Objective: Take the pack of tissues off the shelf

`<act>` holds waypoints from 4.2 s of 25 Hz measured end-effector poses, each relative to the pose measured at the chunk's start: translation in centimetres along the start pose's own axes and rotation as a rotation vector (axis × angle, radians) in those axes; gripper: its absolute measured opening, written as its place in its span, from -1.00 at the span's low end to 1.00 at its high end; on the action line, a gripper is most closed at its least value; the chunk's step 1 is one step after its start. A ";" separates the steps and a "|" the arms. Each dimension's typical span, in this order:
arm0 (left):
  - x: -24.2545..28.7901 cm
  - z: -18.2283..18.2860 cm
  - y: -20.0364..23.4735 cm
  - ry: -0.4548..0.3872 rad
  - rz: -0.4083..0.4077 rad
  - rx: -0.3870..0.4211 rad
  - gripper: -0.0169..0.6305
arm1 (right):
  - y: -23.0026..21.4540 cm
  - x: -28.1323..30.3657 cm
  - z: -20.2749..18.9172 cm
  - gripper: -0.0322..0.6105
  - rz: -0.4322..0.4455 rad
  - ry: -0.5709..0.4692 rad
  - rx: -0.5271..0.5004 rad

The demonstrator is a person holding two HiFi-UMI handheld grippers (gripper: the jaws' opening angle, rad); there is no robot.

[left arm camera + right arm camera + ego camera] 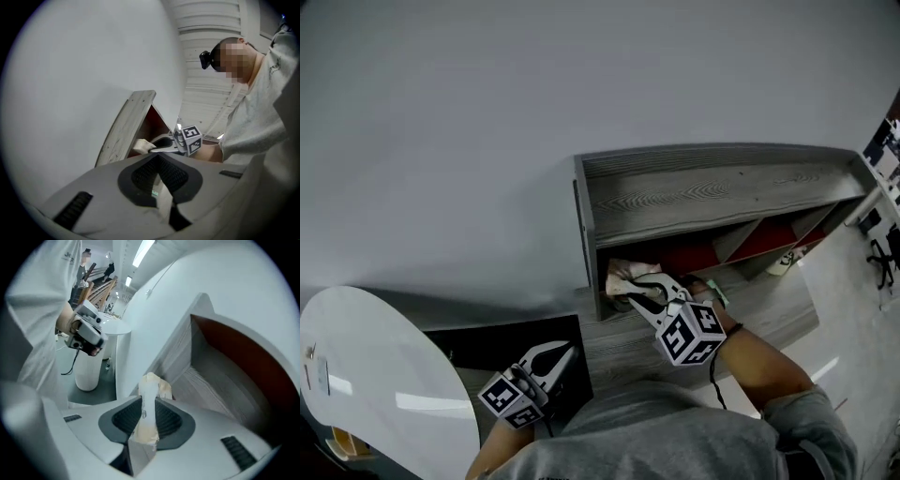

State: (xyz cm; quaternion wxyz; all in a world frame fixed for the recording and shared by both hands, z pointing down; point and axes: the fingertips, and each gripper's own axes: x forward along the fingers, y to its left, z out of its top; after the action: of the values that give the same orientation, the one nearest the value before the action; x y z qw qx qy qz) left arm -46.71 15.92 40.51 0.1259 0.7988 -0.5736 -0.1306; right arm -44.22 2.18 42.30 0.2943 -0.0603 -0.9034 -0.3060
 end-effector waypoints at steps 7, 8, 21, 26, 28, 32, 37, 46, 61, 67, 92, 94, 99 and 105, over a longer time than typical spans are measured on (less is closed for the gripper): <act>2.8 -3.0 -1.1 0.076 -0.144 -0.012 -0.92 | 6.9 -4.8 -2.8 -0.55 0.023 -0.008 0.161; 3.5 -3.6 -1.5 0.093 -0.157 -0.007 -0.92 | 7.7 -5.1 -3.5 -0.55 0.031 -0.010 0.186; 17.6 -14.9 -7.4 0.351 -0.263 0.022 -0.92 | 12.4 -9.4 -20.1 -0.55 0.021 -0.001 0.420; 24.6 -20.2 -10.4 0.445 -0.328 0.035 -0.92 | 12.6 -12.3 -28.2 -0.55 -0.039 0.020 0.523; 27.4 -22.2 -12.2 0.498 -0.381 0.048 -0.92 | 12.5 -14.0 -31.5 -0.55 -0.076 0.038 0.570; 33.0 -25.9 -15.8 0.593 -0.491 0.054 -0.92 | 11.8 -18.0 -38.2 -0.55 -0.169 0.096 0.645; 40.9 -29.2 -19.8 0.582 -0.607 0.060 -0.92 | 9.8 -23.9 -46.0 -0.55 -0.299 0.176 0.695; 54.0 -35.1 -28.5 0.607 -0.748 0.000 -0.92 | 6.7 -33.8 -58.9 -0.55 -0.477 0.288 0.768; 70.5 -37.0 -34.7 0.581 -0.807 0.076 -0.92 | -2.0 -44.8 -71.6 -0.55 -0.665 0.386 0.717; 74.2 -35.1 -36.4 0.533 -0.819 0.109 -0.92 | -5.7 -47.3 -71.2 -0.55 -0.705 0.383 0.627; 77.0 -42.1 -34.0 0.609 -0.803 0.095 -0.92 | -6.4 -41.5 -79.8 -0.55 -0.650 0.472 0.624; 77.1 -44.5 -32.9 0.633 -0.799 0.079 -0.92 | -5.0 -39.0 -82.4 -0.55 -0.620 0.499 0.645; 76.3 -47.8 -32.0 0.683 -0.787 0.047 -0.92 | -1.8 -34.7 -86.3 -0.55 -0.547 0.541 0.699; 75.7 -49.8 -31.9 0.705 -0.791 0.019 -0.92 | -0.2 -32.5 -88.3 -0.56 -0.527 0.560 0.725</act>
State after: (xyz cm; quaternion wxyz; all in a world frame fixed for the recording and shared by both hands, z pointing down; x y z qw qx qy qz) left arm 22.36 -43.52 70.96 0.2451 0.9507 -0.1521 0.1137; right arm 26.01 -47.64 80.19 0.4394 0.3586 -0.8226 -0.0417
